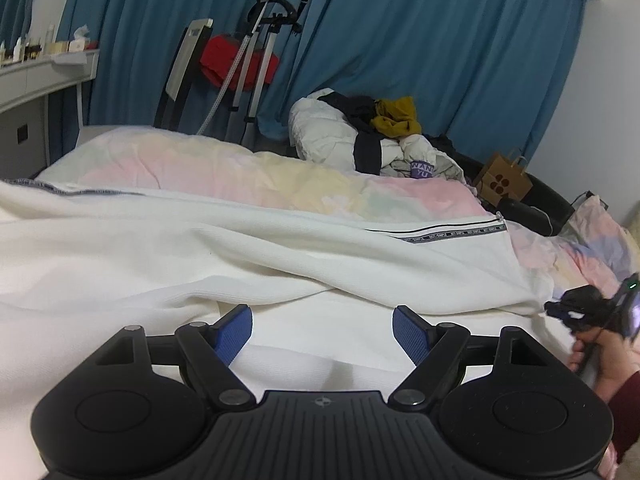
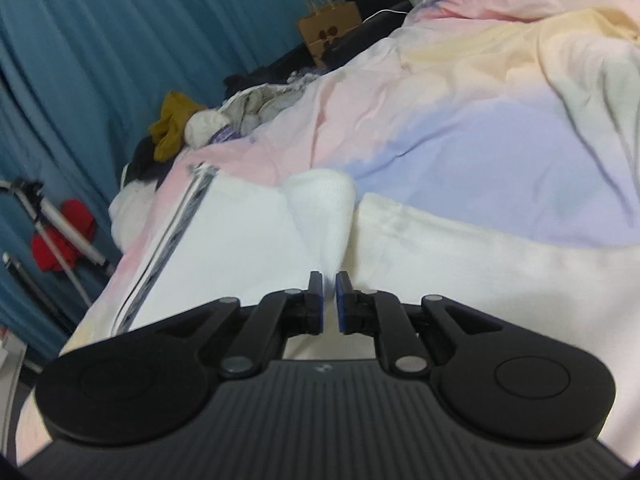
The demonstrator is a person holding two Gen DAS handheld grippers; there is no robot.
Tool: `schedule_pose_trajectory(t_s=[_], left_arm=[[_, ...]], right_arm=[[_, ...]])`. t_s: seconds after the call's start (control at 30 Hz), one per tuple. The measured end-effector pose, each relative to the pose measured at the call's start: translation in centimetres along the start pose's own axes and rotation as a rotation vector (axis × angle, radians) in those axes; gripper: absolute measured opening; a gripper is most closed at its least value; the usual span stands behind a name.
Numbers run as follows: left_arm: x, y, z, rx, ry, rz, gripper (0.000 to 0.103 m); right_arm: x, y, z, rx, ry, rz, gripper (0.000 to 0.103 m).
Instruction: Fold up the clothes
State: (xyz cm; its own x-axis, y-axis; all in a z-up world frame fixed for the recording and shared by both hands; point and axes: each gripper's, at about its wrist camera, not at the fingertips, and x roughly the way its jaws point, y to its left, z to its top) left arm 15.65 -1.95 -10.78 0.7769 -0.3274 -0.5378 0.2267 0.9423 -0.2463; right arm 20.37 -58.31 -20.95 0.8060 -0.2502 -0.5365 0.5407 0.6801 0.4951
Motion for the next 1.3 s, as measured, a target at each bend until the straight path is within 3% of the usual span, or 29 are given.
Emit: schedule_pose_trajectory(t_s=[0.13, 0.23, 0.53, 0.73, 1.0, 1.2, 1.3], left_arm=[[-0.7, 0.2, -1.2, 0.027, 0.020, 0.004, 0.081], [-2.1, 0.2, -1.2, 0.025, 0.006, -0.006, 0.081], [-6.3, 0.6, -1.1, 0.011, -0.033, -0.027, 0.085], [-8.7, 2.9, -0.3, -0.050, -0.027, 0.031, 0.088], [-11.6, 11.8, 3.9, -0.255, -0.006, 0.148, 0.089], [-14.0, 19.0, 6.7, -0.294, -0.049, 0.271, 0.090], [-14.4, 23.5, 8.0, -0.336, -0.085, 0.247, 0.090]], right_arm=[[-5.3, 2.6, -0.9, -0.129, -0.025, 0.005, 0.066], [-9.5, 4.0, -2.1, -0.162, -0.062, 0.070, 0.077], [-18.7, 7.6, -9.7, -0.317, -0.034, 0.278, 0.077], [-19.3, 10.1, -11.8, -0.427, -0.003, 0.357, 0.076], [-18.6, 10.8, -12.9, -0.436, 0.052, 0.394, 0.076], [-17.2, 11.0, -13.7, -0.425, 0.112, 0.408, 0.076], [-17.0, 11.0, -14.0, -0.417, 0.126, 0.414, 0.076]])
